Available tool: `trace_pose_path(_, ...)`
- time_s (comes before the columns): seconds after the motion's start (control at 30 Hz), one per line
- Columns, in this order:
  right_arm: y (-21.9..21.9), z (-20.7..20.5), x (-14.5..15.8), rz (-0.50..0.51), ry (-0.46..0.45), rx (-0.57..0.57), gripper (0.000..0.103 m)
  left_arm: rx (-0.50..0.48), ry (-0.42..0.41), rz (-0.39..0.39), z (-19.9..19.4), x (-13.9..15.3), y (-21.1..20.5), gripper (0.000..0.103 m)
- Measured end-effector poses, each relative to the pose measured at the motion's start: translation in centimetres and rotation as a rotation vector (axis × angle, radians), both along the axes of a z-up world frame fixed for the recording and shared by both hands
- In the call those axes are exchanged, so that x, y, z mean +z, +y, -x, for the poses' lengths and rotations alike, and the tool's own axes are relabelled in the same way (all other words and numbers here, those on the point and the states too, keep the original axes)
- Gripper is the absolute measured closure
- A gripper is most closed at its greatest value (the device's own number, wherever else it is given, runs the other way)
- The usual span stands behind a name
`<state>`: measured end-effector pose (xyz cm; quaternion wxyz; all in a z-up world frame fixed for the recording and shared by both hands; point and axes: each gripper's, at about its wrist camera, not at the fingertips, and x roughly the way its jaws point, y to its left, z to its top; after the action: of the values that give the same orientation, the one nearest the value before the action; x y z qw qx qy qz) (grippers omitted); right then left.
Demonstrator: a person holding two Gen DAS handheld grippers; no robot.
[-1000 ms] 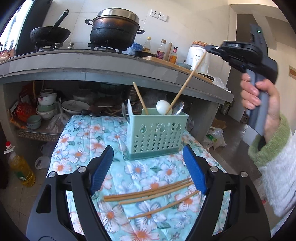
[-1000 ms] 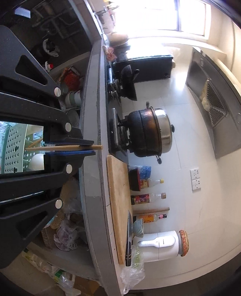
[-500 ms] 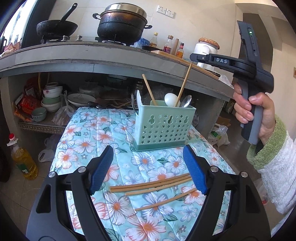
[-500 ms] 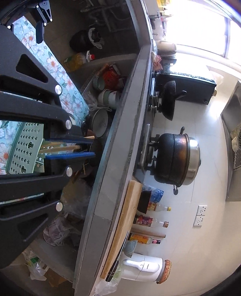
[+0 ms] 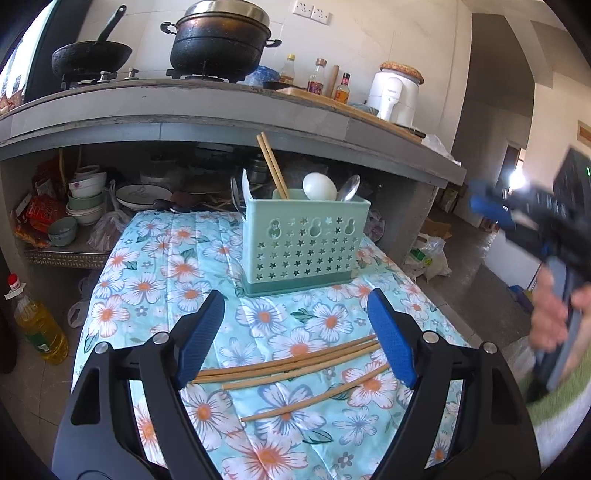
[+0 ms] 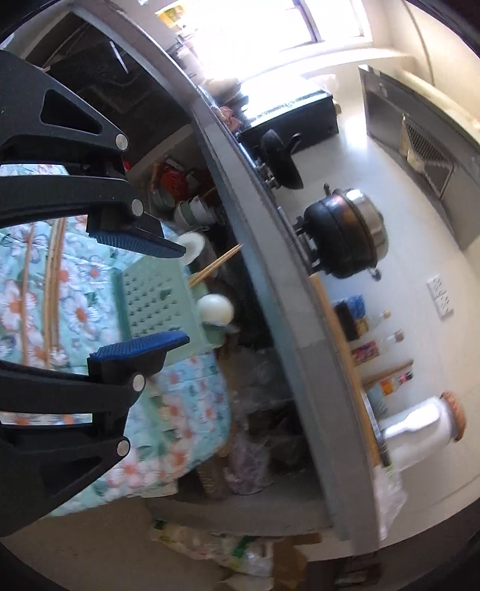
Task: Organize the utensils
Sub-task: 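Move both grippers back above the remaining wooden chopsticks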
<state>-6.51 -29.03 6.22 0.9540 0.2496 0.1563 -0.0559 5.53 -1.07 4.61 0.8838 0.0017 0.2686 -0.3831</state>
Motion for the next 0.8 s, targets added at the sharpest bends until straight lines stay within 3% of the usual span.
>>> trace_pose_path(0.17, 0.8, 1.0, -6.5, -0.095, 0.186, -0.042, 0.054, -0.001, 0.006, -0.07, -0.1, -0.6, -1.5, 0.027)
trace_pose_path(0.3, 0.6, 0.9, -9.0, -0.144, 0.281, -0.03, 0.049, 0.018, 0.01, -0.085, 0.1, -0.9, -2.1, 0.027)
trace_pose_path(0.43, 0.2, 0.8, -9.9, -0.163, 0.305, -0.021, 0.045, 0.037, 0.028, -0.09, 0.2, -1.2, -2.4, 0.027)
trace_pose_path(0.8, -0.6, 0.3, -10.9, -0.224, 0.33, 0.005, 0.044, 0.048, 0.035, -0.139, 0.0, -1.8, -3.5, 0.027)
